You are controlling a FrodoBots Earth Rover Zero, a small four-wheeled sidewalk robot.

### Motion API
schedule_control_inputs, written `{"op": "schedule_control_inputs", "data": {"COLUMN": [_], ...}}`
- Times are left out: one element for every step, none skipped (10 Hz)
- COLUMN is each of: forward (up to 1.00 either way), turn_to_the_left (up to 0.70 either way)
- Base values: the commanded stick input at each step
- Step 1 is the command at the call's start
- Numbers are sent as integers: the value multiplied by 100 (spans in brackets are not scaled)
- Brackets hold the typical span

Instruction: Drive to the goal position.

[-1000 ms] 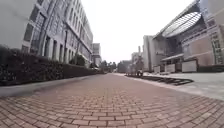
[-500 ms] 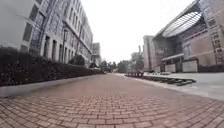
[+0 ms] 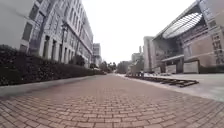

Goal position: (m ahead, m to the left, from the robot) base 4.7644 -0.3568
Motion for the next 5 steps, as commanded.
{"op": "schedule_control_inputs", "data": {"forward": [45,45,45,45,45], "turn_to_the_left": [24,27,27,27,27]}}
